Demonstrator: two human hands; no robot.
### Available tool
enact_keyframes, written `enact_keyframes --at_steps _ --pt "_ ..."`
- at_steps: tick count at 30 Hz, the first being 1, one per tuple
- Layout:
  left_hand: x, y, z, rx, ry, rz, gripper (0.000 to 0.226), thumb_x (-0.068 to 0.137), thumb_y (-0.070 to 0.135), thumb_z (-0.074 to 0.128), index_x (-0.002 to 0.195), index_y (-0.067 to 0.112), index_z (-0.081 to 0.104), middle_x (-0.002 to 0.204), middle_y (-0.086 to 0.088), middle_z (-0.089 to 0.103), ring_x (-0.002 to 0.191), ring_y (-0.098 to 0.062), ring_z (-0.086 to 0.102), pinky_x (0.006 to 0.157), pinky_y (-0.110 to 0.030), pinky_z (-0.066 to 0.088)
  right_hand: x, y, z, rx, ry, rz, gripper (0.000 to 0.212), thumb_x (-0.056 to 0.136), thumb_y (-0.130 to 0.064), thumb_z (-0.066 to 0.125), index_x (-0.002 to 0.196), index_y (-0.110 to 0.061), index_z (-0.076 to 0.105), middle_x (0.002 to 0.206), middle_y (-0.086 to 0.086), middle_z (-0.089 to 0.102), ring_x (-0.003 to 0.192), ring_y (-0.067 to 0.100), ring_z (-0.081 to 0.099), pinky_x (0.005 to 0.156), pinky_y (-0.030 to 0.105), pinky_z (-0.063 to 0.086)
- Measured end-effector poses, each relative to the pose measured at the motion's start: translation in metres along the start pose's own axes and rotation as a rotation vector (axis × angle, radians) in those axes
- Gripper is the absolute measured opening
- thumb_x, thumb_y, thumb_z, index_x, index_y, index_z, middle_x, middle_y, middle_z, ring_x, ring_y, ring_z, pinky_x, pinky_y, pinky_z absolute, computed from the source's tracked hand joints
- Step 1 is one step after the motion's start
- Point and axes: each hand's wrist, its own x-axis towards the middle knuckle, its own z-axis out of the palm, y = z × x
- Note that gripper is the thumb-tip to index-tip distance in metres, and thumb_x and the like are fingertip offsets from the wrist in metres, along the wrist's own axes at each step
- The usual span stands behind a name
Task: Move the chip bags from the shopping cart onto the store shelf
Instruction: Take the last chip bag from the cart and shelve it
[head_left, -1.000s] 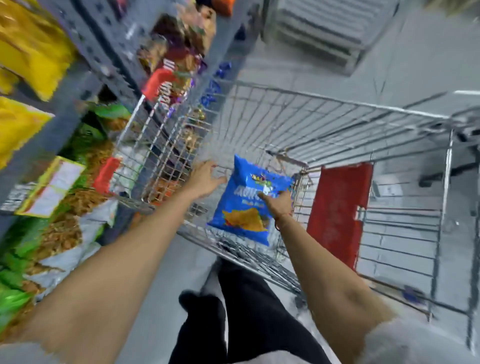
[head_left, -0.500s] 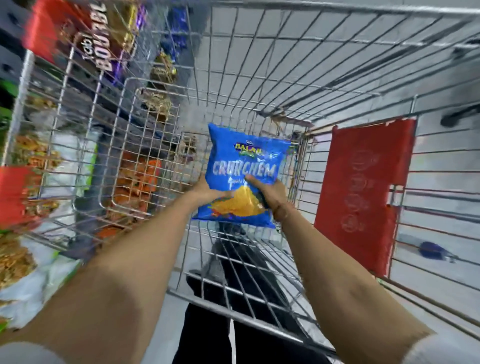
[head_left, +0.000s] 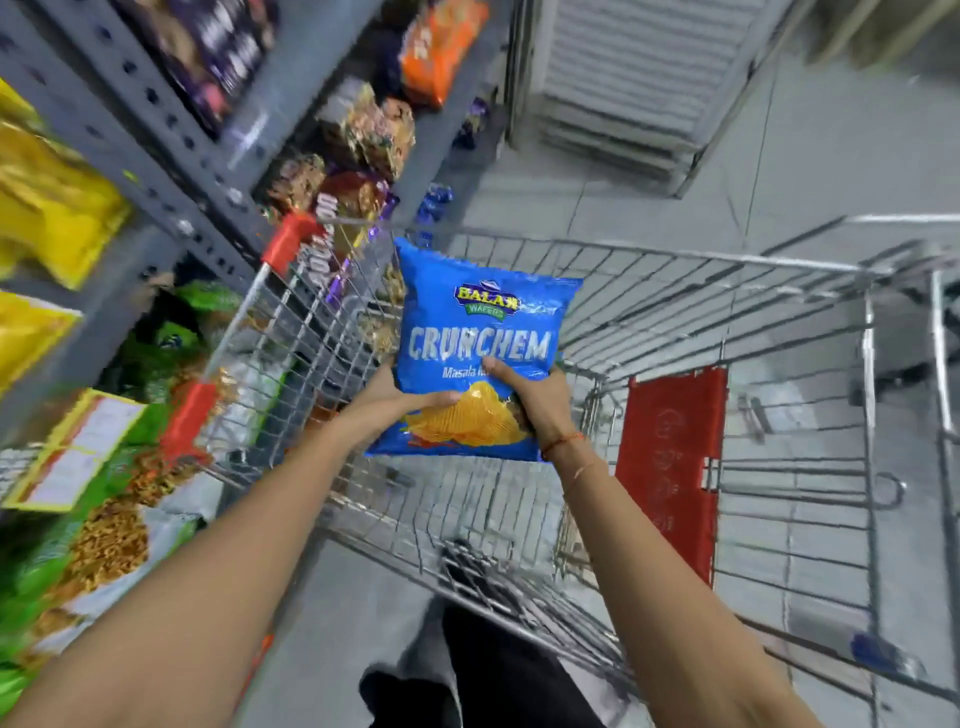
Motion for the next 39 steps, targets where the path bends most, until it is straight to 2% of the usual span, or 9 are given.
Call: enact_keyframes --at_steps 3,8,12,15,17,20,27,32,39 --pt "-0.037 0.049 -0.020 -0.049 0.095 0.186 0.094 0.036 0.047 0.088 0.120 0.024 0.053 0.117 0.003 0.066 0.094 0.002 0.066 0.077 -0.016 0.054 -0.025 -0.064 0.024 0.020 -0.059 -0.129 0.047 0.068 -0.014 0.085 0.110 -0.004 0.067 0.102 0.009 0.074 0.082 0.013 0.074 0.066 0.024 0.060" --pt "-0.125 0.134 -0.058 -0.086 0.296 0.438 0.104 0.033 0.052 0.088 0.125 0.022 0.049 0.118 0.002 0.065 0.104 -0.011 0.064 0.091 -0.033 0.052 -0.086 -0.172 0.072 0.031 -0.182 -0.409 0.031 0.068 -0.008 0.083 0.097 -0.007 0.071 0.085 0.001 0.076 0.071 0.005 0.073 0.060 0.018 0.056" --pt "-0.197 0.179 -0.093 -0.057 0.499 0.642 0.052 0.063 0.014 0.083 0.102 0.028 0.052 0.098 0.014 0.062 0.082 0.009 0.066 0.066 -0.005 0.049 -0.145 -0.235 0.113 0.061 -0.248 -0.638 0.023 0.067 -0.018 0.085 0.086 -0.016 0.073 0.077 -0.005 0.076 0.074 0.012 0.073 0.067 0.026 0.059" --pt "-0.261 0.208 -0.118 -0.016 0.607 0.722 0.060 0.065 0.011 0.082 0.115 0.022 0.051 0.109 0.011 0.063 0.094 0.004 0.063 0.078 -0.013 0.051 -0.190 -0.274 0.149 0.125 -0.357 -0.751 0.016 0.067 -0.019 0.084 0.080 -0.019 0.074 0.073 -0.011 0.077 0.072 0.006 0.073 0.062 0.019 0.056" --pt "-0.315 0.220 -0.141 -0.016 0.705 0.793 0.075 0.056 0.025 0.088 0.122 0.020 0.051 0.114 0.009 0.064 0.103 -0.007 0.061 0.084 -0.021 0.053 -0.231 -0.296 0.179 0.155 -0.468 -0.810 0.022 0.060 -0.028 0.086 0.078 -0.022 0.075 0.078 -0.012 0.078 0.077 0.006 0.074 0.063 0.019 0.056" --pt "-0.387 0.228 -0.166 0.018 0.882 0.859 0.087 0.046 0.046 0.085 0.123 0.024 0.050 0.115 0.012 0.063 0.101 0.002 0.059 0.081 -0.016 0.050 -0.288 -0.322 0.220 0.147 -0.596 -0.897 0.033 0.052 -0.042 0.087 0.080 -0.026 0.077 0.084 -0.010 0.079 0.083 0.010 0.074 0.065 0.019 0.056" --pt "-0.518 0.215 -0.213 -0.013 1.184 0.992 0.064 0.043 0.045 0.084 0.099 0.039 0.054 0.106 0.019 0.066 0.096 0.005 0.063 0.076 -0.012 0.052 -0.394 -0.348 0.318 0.173 -0.849 -1.002 0.071 0.039 -0.055 0.088 0.098 -0.020 0.073 0.095 -0.004 0.078 0.092 0.014 0.073 0.086 0.038 0.057" --pt "-0.596 0.190 -0.249 -0.052 1.378 1.017 0.087 0.035 0.050 0.087 0.113 0.028 0.053 0.113 0.012 0.065 0.098 0.005 0.062 0.076 -0.013 0.051 -0.465 -0.343 0.390 0.143 -1.016 -1.024 0.113 0.030 -0.071 0.084 0.125 -0.014 0.060 0.125 0.007 0.066 0.117 0.022 0.062 0.099 0.045 0.051" --pt "-0.656 0.142 -0.301 -0.141 1.538 0.950 0.082 0.047 0.031 0.090 0.118 0.021 0.051 0.115 0.004 0.065 0.095 -0.002 0.063 0.064 -0.012 0.054 -0.527 -0.304 0.473 0.033 -1.144 -0.979 0.106 0.046 -0.065 0.082 0.132 -0.011 0.049 0.131 -0.001 0.059 0.120 0.015 0.056 0.101 0.035 0.047"
